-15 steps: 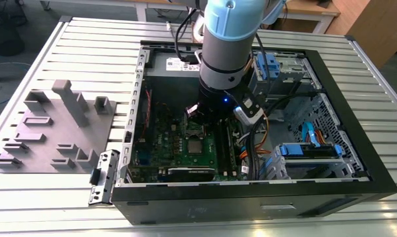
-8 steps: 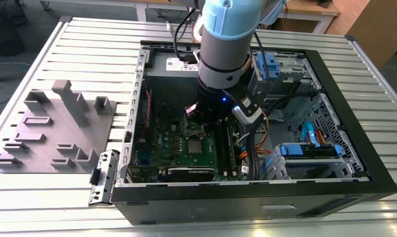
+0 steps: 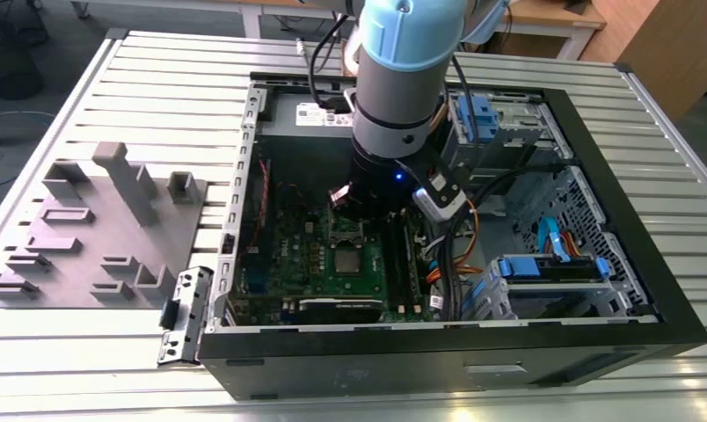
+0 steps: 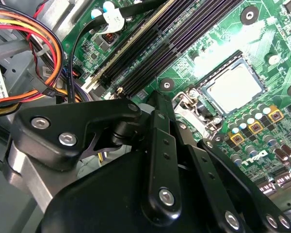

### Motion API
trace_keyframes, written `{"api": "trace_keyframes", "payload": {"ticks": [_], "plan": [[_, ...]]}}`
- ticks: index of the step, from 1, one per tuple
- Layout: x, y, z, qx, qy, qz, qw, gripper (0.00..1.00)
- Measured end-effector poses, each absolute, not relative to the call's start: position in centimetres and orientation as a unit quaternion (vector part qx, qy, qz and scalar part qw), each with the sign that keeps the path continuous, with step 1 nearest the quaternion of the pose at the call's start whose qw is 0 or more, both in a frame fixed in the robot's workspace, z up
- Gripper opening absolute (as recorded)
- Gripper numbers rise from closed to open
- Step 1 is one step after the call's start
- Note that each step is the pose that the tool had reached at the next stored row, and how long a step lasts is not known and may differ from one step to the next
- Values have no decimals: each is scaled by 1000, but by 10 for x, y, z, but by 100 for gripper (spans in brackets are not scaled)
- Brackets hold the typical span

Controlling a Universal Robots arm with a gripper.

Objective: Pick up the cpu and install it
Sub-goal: 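Close the cpu cover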

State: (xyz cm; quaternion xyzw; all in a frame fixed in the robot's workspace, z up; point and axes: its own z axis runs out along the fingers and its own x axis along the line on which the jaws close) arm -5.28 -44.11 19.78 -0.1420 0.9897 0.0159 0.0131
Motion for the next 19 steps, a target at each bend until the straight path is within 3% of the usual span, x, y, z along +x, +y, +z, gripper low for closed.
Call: {"api": "trace_keyframes", "payload": {"ticks": [19], "plan": [[-53, -438, 198, -142, 990, 16, 13, 11]]}}
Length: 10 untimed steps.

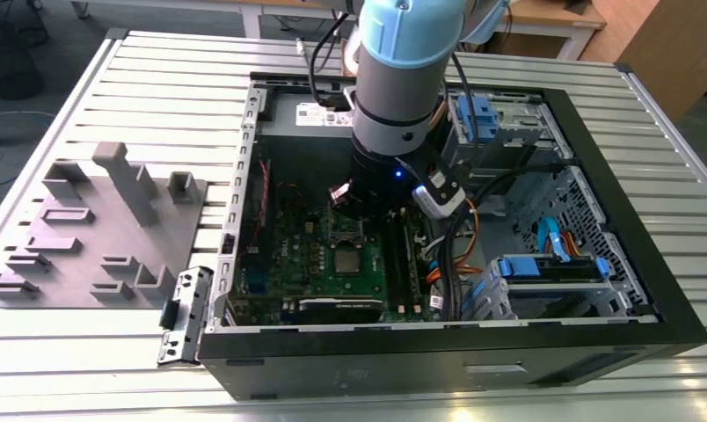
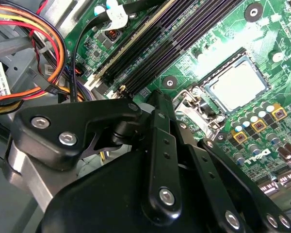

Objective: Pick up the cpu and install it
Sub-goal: 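Close the cpu cover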

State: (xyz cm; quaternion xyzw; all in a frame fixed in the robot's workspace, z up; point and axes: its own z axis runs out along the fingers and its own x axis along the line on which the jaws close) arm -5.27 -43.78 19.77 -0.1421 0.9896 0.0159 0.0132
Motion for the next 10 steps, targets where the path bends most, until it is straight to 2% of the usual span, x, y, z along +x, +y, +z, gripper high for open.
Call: {"api": "trace_keyframes", "payload": {"ticks": [10], "plan": [[-53, -438, 205, -142, 990, 20, 14, 11]]}}
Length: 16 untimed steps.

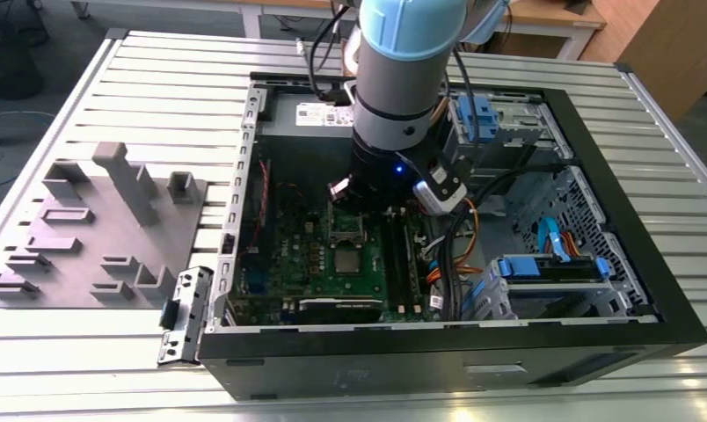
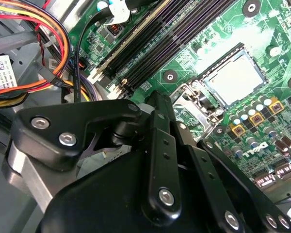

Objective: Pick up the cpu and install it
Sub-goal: 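Close the cpu cover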

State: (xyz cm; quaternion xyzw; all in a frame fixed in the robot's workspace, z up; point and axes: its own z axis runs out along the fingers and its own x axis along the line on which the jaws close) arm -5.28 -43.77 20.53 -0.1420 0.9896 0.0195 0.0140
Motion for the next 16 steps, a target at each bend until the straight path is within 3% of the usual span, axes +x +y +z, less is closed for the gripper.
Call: {"api": "trace_keyframes", "payload": {"ticks": [16], "plan": [[-57, -439, 213, -142, 989, 25, 16, 11]]}}
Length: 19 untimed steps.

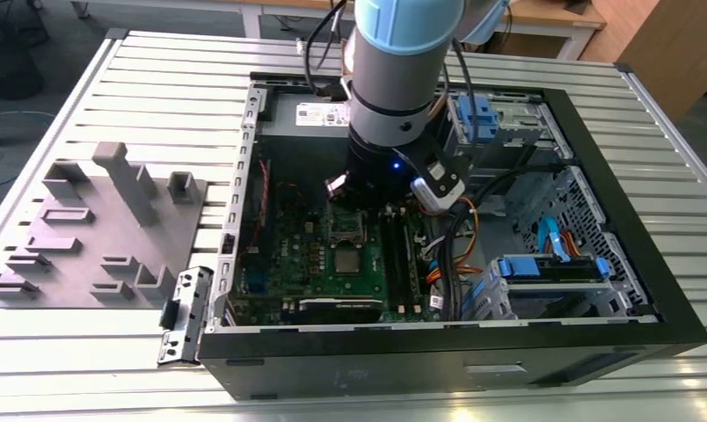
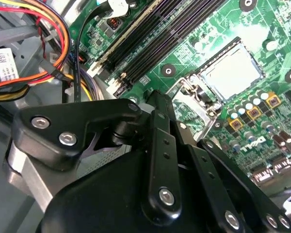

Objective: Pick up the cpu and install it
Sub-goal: 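Close the cpu cover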

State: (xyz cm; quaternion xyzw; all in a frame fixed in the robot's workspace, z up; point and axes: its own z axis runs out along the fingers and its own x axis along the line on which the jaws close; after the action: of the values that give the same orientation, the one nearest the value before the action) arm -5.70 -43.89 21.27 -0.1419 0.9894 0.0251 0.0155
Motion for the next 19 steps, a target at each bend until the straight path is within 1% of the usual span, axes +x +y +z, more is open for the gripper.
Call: {"api": "trace_keyframes", "payload": {"ticks": [19], "plan": [[-57, -468, 220, -142, 989, 25, 16, 11]]}}
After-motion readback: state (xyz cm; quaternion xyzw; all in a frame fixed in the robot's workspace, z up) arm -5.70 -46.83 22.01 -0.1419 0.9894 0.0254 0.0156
